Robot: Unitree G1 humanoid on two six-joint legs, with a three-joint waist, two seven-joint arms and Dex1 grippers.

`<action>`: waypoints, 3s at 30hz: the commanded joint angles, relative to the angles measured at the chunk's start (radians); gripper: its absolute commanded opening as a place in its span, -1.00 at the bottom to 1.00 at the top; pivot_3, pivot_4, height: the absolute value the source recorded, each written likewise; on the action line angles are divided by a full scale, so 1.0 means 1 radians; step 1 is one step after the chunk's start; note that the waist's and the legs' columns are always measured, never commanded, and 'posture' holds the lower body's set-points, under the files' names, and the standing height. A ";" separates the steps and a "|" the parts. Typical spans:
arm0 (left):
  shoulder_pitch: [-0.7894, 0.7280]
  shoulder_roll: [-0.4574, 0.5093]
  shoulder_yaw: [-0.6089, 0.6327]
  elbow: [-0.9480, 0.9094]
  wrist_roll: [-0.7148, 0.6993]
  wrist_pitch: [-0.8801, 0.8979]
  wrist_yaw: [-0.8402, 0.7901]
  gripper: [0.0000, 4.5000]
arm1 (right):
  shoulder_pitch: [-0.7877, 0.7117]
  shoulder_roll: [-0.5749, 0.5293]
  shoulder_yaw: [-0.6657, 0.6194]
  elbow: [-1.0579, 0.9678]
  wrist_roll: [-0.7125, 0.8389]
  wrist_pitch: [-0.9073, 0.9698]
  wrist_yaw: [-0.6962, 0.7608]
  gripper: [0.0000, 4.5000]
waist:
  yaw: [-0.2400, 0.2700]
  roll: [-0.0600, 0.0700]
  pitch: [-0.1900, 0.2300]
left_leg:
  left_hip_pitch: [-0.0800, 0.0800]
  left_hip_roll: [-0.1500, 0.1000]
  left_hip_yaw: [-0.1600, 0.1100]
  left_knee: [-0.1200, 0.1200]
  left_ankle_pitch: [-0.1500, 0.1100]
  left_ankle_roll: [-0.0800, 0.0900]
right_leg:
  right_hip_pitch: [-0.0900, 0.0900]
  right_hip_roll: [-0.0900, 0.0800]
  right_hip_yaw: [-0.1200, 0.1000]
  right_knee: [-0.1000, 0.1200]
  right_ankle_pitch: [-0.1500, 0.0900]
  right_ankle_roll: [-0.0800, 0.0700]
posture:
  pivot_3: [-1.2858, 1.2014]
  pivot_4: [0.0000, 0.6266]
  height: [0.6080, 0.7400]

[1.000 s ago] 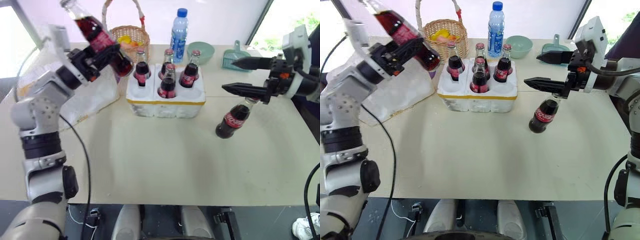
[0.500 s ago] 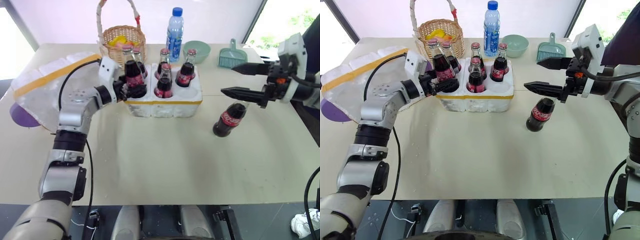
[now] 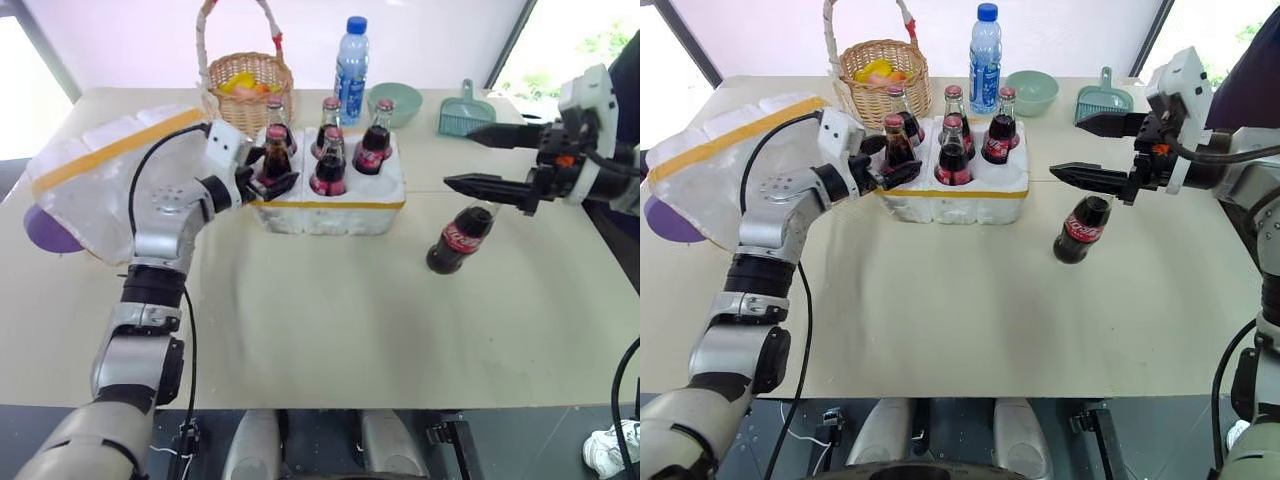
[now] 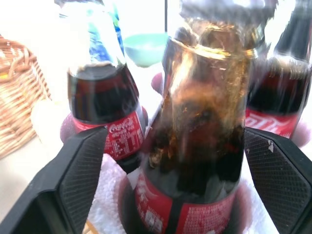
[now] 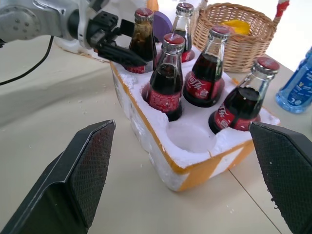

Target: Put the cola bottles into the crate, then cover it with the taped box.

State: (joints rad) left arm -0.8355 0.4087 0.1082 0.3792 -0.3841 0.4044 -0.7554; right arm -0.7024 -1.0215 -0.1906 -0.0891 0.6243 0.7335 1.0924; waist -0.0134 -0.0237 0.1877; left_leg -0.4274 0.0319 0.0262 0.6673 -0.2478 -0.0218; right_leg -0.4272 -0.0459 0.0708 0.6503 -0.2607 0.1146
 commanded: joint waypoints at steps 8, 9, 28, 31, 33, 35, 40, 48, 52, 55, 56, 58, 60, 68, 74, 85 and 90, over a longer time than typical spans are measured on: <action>-0.020 0.282 0.194 -0.423 -0.507 0.445 -0.280 0.98 | 0.237 -0.167 -0.387 -0.165 0.159 0.155 0.088 1.00 | -0.001 0.000 0.000 | 0.001 0.000 0.000 -0.001 0.000 0.000 | 0.001 0.000 0.000 -0.001 0.000 0.000 | 0.03 -0.52 1.00; -0.003 0.310 0.180 -0.452 -0.519 0.458 -0.314 0.98 | 0.277 -0.167 -0.425 -0.194 0.175 0.172 0.092 1.00 | -0.001 0.000 0.000 | 0.002 0.000 0.000 -0.001 0.000 0.000 | 0.002 0.000 0.000 -0.001 0.000 0.000 | 0.03 -0.52 1.00; 0.118 0.231 -0.181 -0.545 -0.194 0.181 -0.397 0.98 | 0.818 0.386 -0.538 -0.547 0.077 0.121 -0.405 1.00 | -0.007 -0.001 -0.002 | 0.010 0.000 -0.001 -0.001 0.000 0.000 | 0.010 0.002 0.001 -0.002 -0.001 0.000 | 0.03 -0.52 1.00; 0.113 0.216 -0.183 -0.539 -0.185 0.178 -0.382 0.98 | 0.790 0.428 -0.465 -0.514 0.062 0.077 -0.450 1.00 | -0.005 -0.001 -0.002 | 0.010 0.000 -0.001 -0.002 0.000 0.000 | 0.010 0.002 0.001 -0.002 -0.001 0.000 | 0.03 -0.52 1.00; 0.108 0.206 -0.182 -0.536 -0.182 0.183 -0.372 0.98 | 0.777 0.434 -0.417 -0.493 0.048 0.048 -0.460 1.00 | -0.004 -0.001 -0.002 | 0.010 0.000 -0.001 -0.002 0.000 0.000 | 0.010 0.002 0.001 -0.002 -0.001 0.000 | 0.03 -0.52 1.00; 0.105 0.199 -0.179 -0.537 -0.189 0.190 -0.366 0.98 | 0.770 0.431 -0.368 -0.469 0.026 0.004 -0.450 1.00 | -0.004 -0.001 -0.002 | 0.010 0.000 -0.001 -0.002 0.000 0.000 | 0.010 0.002 0.001 -0.002 -0.001 0.000 | 0.03 -0.52 1.00; 0.104 0.196 -0.177 -0.545 -0.194 0.198 -0.354 0.98 | 0.690 0.428 -0.276 -0.320 -0.023 -0.077 -0.451 1.00 | -0.003 -0.001 -0.002 | 0.009 0.000 0.000 -0.002 0.000 0.000 | 0.010 0.002 0.001 -0.002 -0.001 0.000 | 0.03 -0.52 1.00; 0.107 0.200 -0.181 -0.554 -0.189 0.196 -0.346 0.98 | 0.554 0.445 -0.206 -0.151 -0.031 -0.122 -0.456 1.00 | -0.003 -0.001 -0.002 | 0.009 0.000 -0.001 -0.002 0.000 0.000 | 0.010 0.002 0.001 -0.002 -0.001 0.000 | 0.03 -0.52 1.00; 0.105 0.200 -0.181 -0.552 -0.188 0.196 -0.345 0.98 | 0.508 0.453 -0.176 -0.104 -0.038 -0.131 -0.447 1.00 | -0.003 -0.001 -0.002 | 0.009 0.000 -0.001 -0.002 0.000 0.000 | 0.010 0.002 0.001 -0.002 -0.001 0.000 | 0.03 -0.52 1.00; 0.100 0.200 -0.181 -0.546 -0.186 0.194 -0.345 0.99 | 0.492 0.460 -0.163 -0.088 -0.029 -0.128 -0.443 0.88 | -0.003 -0.001 -0.002 | 0.009 0.000 -0.001 -0.002 0.000 0.000 | 0.010 0.002 0.001 -0.002 -0.001 0.000 | 0.03 -0.52 1.00; 0.099 0.199 -0.181 -0.543 -0.185 0.193 -0.344 1.00 | 0.489 0.463 -0.161 -0.087 -0.027 -0.129 -0.442 0.77 | -0.003 -0.001 -0.002 | 0.009 0.000 -0.001 -0.002 0.000 0.000 | 0.010 0.002 0.001 -0.002 -0.001 0.000 | 0.03 -0.52 1.00; 0.098 0.199 -0.180 -0.540 -0.183 0.191 -0.343 1.00 | 0.482 0.467 -0.163 -0.099 -0.015 -0.125 -0.447 0.44 | -0.003 -0.001 -0.002 | 0.009 0.000 -0.001 -0.002 0.000 0.000 | 0.010 0.002 0.001 -0.002 -0.001 0.000 | 0.03 -0.52 1.00; 0.100 0.199 -0.178 -0.541 -0.183 0.191 -0.340 1.00 | 0.477 0.464 -0.171 -0.125 -0.002 -0.115 -0.454 0.17 | -0.005 -0.001 -0.002 | 0.009 0.000 -0.001 -0.002 0.000 0.000 | 0.010 0.002 0.001 -0.002 -0.001 0.000 | 0.03 -0.52 1.00; 0.106 0.201 -0.167 -0.534 -0.181 0.183 -0.325 1.00 | 0.306 0.361 -0.221 -0.211 0.132 -0.022 -0.441 0.17 | -0.008 0.003 0.000 | 0.007 0.000 0.001 -0.002 0.000 0.000 | 0.006 0.001 0.002 -0.001 -0.001 0.000 | 0.03 -0.52 1.00; 0.111 0.203 -0.152 -0.523 -0.180 0.173 -0.312 1.00 | -0.006 0.358 -0.121 -0.095 0.142 -0.001 -0.430 0.17 | -0.009 0.004 0.001 | 0.004 0.001 0.000 -0.003 0.000 0.000 | 0.002 0.003 0.002 0.000 -0.001 0.000 | 0.03 -0.52 1.00; 0.153 0.220 -0.111 -0.559 -0.178 0.173 -0.270 1.00 | -0.258 0.447 0.158 0.298 -0.146 -0.204 -0.328 0.17 | 0.000 0.004 0.001 | 0.000 0.000 0.001 -0.001 0.000 0.000 | 0.000 0.000 0.001 -0.002 -0.001 0.000 | 0.03 -0.52 1.00; 0.184 0.235 -0.091 -0.586 -0.181 0.178 -0.252 1.00 | -0.261 0.467 0.219 0.399 -0.230 -0.252 -0.289 0.17 | -0.005 0.004 0.001 | 0.000 0.000 0.001 -0.002 0.000 0.000 | -0.001 0.001 0.001 -0.001 -0.001 0.000 | 0.03 -0.52 1.00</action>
State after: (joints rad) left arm -0.6565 0.6297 -0.0144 -0.1660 -0.5569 0.5935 -1.0168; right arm -0.9147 -0.5503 0.0450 0.3242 0.4126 0.5298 0.7920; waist -0.0181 -0.0202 0.1885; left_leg -0.4276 0.0320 0.0271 0.6652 -0.2477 -0.0220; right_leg -0.4282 -0.0452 0.0720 0.6492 -0.2613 0.1147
